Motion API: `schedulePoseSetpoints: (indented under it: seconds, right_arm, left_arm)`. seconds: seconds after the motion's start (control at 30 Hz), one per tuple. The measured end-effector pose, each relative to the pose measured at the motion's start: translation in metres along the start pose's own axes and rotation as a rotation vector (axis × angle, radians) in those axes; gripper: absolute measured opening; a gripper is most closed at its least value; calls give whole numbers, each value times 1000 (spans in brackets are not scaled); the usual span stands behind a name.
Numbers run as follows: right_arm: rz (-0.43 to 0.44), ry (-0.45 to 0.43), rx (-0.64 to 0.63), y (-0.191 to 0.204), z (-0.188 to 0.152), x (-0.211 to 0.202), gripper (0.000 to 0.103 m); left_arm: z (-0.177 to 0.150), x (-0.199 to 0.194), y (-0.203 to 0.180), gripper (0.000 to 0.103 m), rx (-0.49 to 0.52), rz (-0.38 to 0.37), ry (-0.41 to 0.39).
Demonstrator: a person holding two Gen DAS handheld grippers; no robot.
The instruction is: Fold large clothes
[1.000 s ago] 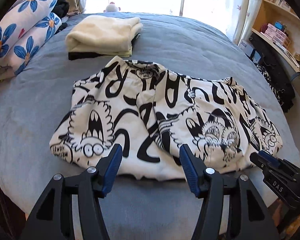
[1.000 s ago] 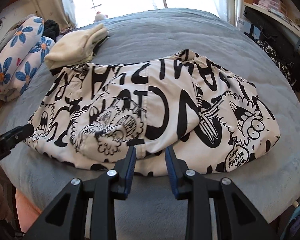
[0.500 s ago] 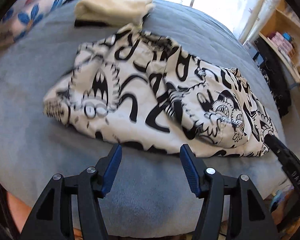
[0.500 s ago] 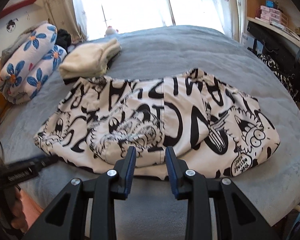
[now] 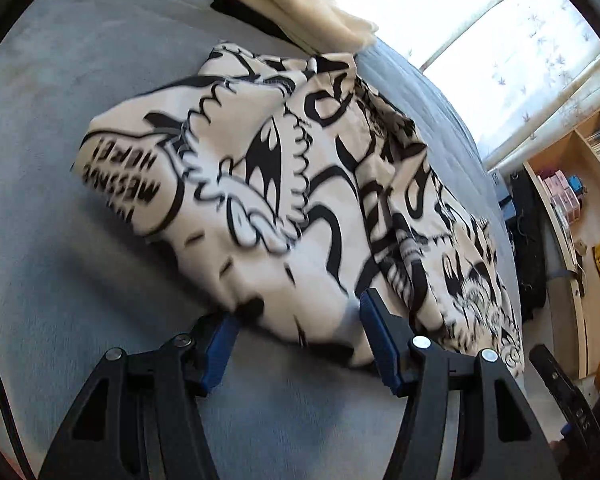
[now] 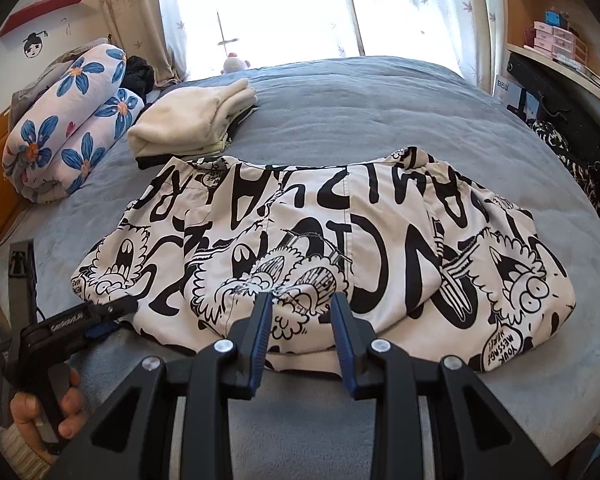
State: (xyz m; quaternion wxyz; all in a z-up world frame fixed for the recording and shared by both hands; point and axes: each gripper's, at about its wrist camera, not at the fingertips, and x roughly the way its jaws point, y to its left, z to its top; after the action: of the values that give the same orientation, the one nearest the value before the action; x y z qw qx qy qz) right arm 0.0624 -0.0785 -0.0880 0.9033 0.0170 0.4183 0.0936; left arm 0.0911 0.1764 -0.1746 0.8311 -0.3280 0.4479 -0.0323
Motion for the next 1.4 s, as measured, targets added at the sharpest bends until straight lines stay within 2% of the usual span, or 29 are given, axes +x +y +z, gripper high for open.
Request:
schedulePoseSetpoints:
  seconds: [0.23,0.37,0.4,0.43,0.5,0.53,0.6,0.77,0.9,1.0,1.2,1.33,1.4]
  right_arm:
    - [3,5,8,-3,18,15,30]
    - [-12,21,-2,-4,38,37,30]
    - [-11,19,-9,-3,44,45,30]
    - [-12,18,-14,-3,48,50,30]
    - [-21,11,-38,1,58,68,29]
    - [-22,15,-45,3,60,74,27]
    - [-21,43,-51,5,65,93,17]
    - [3,171,-29,2,48,137,13]
    - [-7,145,-82,6,29,141,13]
    - [1,143,-76,4,26,141,13]
    - [89,168,-42,-5,26,140,14]
    - [218,228,-8,-22,29,120,13]
    - [274,225,79,-49,35,99,13]
  left_arm:
    - [31,28,2,59,-16,12,-8]
    - [43,34,-2,59,-20,4,-22]
    - [45,34,-3,54,-22,2,-33]
    - [48,34,-6,44,-16,10,-52]
    - [51,34,-10,33,4,30,-74]
    - [52,33,-14,27,23,34,-92]
    - [52,29,-24,21,77,49,-129]
    - [51,11,-55,14,214,74,-215]
    - [45,-6,-93,11,341,73,-290]
    - [43,-17,-115,10,403,52,-317]
    - [35,-29,-178,10,514,9,-348]
    - [26,-31,-215,10,597,6,-356]
    - [19,-29,-240,10,643,-7,-361]
